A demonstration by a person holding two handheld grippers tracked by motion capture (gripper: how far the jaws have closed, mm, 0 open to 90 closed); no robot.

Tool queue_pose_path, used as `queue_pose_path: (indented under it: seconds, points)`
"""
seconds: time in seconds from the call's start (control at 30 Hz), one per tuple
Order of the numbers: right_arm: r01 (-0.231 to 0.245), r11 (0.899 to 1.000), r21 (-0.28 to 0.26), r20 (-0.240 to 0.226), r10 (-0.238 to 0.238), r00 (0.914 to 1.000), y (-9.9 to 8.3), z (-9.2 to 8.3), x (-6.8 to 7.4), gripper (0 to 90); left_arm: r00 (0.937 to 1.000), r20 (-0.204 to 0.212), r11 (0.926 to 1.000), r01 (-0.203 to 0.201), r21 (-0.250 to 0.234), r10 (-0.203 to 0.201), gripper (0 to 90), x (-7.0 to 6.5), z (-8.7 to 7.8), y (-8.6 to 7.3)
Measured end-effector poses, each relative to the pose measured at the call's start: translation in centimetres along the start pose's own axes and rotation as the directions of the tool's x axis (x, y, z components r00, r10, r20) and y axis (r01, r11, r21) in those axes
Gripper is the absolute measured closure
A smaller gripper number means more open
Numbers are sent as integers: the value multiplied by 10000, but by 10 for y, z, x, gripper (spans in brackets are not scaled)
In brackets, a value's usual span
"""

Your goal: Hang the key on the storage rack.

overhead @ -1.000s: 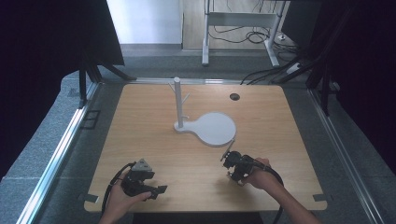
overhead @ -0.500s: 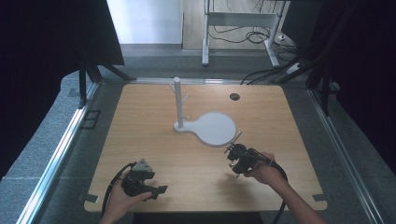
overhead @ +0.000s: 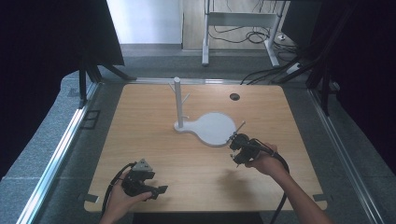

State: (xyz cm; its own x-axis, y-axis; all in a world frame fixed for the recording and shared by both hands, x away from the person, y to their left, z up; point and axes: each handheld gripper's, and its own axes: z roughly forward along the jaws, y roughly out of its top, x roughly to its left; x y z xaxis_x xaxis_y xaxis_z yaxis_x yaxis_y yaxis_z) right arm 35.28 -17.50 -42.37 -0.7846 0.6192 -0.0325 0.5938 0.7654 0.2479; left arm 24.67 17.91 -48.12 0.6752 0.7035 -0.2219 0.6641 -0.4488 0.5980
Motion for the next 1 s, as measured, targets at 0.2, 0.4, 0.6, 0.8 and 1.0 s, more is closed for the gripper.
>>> queue_pose_path:
  seconds: [0.2,0.4,0.6,0.8,1.0]
  points:
    - [-61,9997,-229,49,62,10000,12,-3,-7,846,10000,2,10000,13,-23,-13,232,1,-1,0]
    - [-101,9989,-452,-30,100,9999,24,-1,-11,846,10000,-6,10000,17,0,-17,232,1,0,0]
    - [-224,9988,-439,-2,224,9997,34,3,-17,846,10000,-19,10000,40,7,-40,232,2,0,-1]
    - [-323,9984,-471,12,324,9995,45,4,-25,846,10000,-16,10000,12,46,-12,231,1,0,-1]
    - [-442,9979,-481,72,446,9990,57,2,-31,846,10000,2,10000,14,29,-14,232,1,0,-1]
